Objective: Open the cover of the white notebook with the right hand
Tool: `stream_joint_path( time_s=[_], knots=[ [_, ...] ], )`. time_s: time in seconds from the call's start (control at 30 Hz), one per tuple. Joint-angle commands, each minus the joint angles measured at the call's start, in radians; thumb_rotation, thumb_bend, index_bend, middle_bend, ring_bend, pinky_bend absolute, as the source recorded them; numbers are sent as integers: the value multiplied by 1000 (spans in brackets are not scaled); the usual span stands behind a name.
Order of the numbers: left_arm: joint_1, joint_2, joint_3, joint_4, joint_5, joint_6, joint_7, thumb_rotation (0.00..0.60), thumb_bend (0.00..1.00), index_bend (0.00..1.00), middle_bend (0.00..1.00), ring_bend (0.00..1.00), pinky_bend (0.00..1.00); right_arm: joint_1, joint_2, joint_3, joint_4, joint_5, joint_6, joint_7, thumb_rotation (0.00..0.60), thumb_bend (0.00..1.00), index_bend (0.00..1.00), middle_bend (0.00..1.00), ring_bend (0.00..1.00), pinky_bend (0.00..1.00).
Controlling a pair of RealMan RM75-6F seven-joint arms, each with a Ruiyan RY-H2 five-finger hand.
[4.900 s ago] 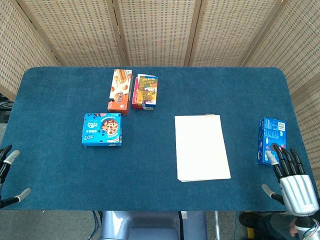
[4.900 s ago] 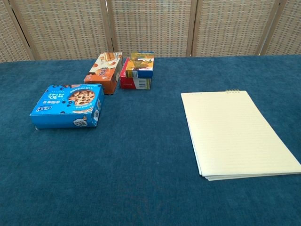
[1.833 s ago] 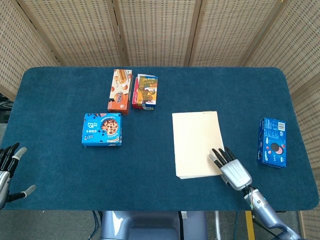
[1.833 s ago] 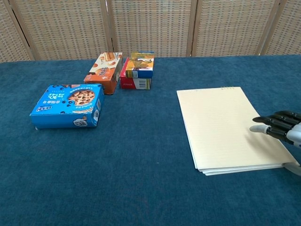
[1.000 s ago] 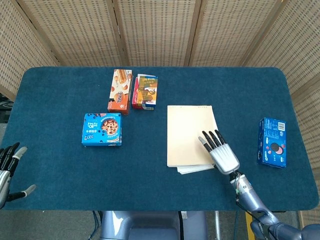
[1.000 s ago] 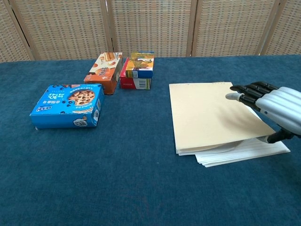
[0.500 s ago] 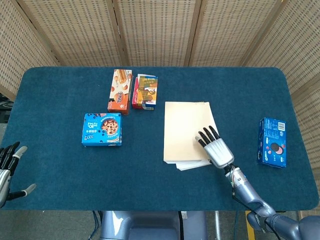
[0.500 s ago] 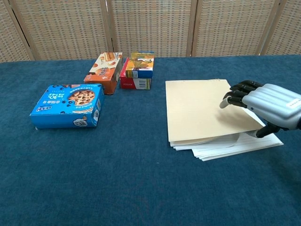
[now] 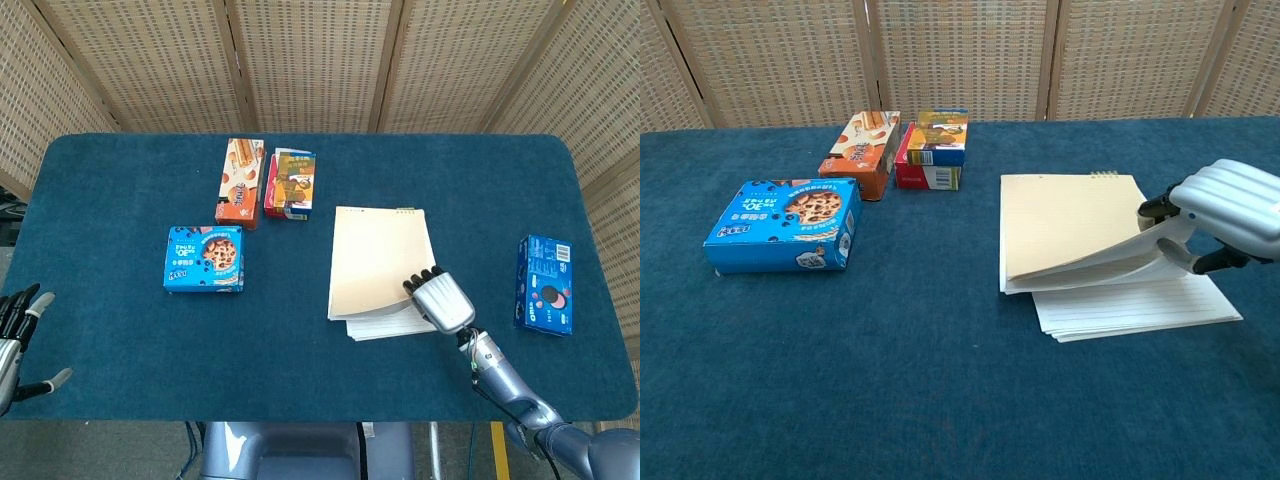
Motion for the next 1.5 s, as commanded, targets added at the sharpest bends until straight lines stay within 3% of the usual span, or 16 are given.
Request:
stream_joint_path(
  time_s=[0.03,0.2,0.4,0.77,1.2,1.3,1.5],
  knots=[
    [0,0,0,0,0,1,1,600,0,0,0,0,0,-7,11,-19,20,-15,25,38,600,672,643,639,511,487],
    [1,0,2,-1,3,2,1,600,0,0,0,0,0,-27,57,-58,13,-38,64,121,600,672,647,646,514,487],
    [4,2,4,0,12,9,-5,600,0,0,0,0,0,-61,147,-104,-90,-56,96,187,600,672,649,650,517,487],
    [7,2,7,0,19,14,-7,600,0,0,0,0,0,-103,317,-212,-291,-185,195,167,600,674,649,651,518,487],
    [7,-3,9,-3,21,11,9,600,0,0,0,0,0,-141,377,-298,-309,-345,332,193,600,672,649,651,519,487],
    [7,-6,11,-3,21,8,14,600,0,0,0,0,0,-141,377,-292,-323,-338,332,205,600,672,649,651,519,487],
    [6,-5,8,-5,17,8,13,600,0,0,0,0,0,-110,409,-215,-449,-196,249,300,600,716,650,653,519,487]
  ],
)
